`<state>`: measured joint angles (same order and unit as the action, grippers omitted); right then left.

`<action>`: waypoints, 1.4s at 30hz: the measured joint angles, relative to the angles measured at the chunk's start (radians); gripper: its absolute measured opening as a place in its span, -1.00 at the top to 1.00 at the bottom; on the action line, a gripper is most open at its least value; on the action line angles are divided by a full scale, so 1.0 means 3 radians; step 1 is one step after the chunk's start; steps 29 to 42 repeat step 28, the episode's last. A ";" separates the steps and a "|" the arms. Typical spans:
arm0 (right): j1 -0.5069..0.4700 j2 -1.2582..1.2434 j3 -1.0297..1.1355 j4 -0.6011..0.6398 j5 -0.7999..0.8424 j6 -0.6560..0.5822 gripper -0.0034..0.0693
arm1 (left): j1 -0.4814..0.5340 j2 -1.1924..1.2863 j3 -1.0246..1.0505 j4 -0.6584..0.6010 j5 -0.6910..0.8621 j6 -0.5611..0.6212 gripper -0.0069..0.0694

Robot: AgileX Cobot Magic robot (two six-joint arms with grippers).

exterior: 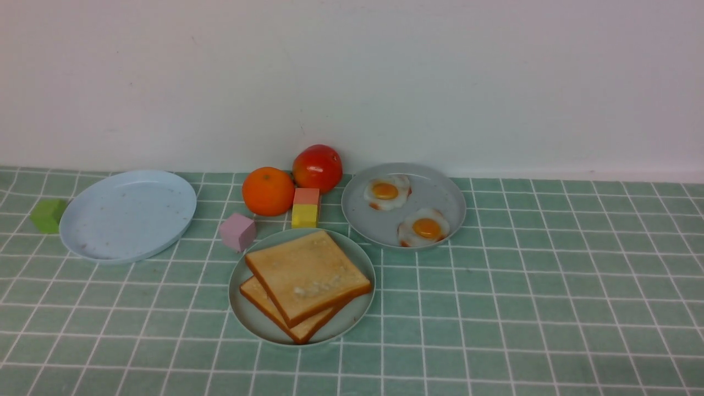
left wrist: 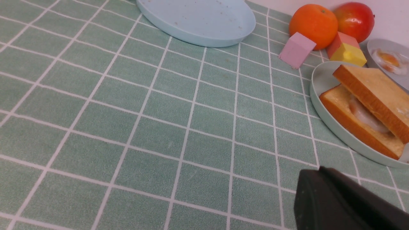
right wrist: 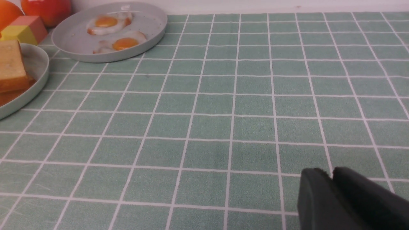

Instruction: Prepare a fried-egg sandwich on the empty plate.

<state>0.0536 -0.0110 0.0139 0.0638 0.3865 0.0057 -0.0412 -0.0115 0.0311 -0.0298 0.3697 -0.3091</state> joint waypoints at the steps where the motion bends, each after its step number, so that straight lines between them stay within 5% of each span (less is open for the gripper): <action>1: 0.0000 0.0000 0.0000 0.0000 0.0000 0.0000 0.65 | 0.0000 0.0000 0.0000 0.0000 0.0000 0.0000 0.81; 42: 0.0000 0.0000 0.0000 0.0000 0.0000 0.0000 0.56 | 0.0000 0.0000 0.0000 0.0000 0.0000 0.0000 0.76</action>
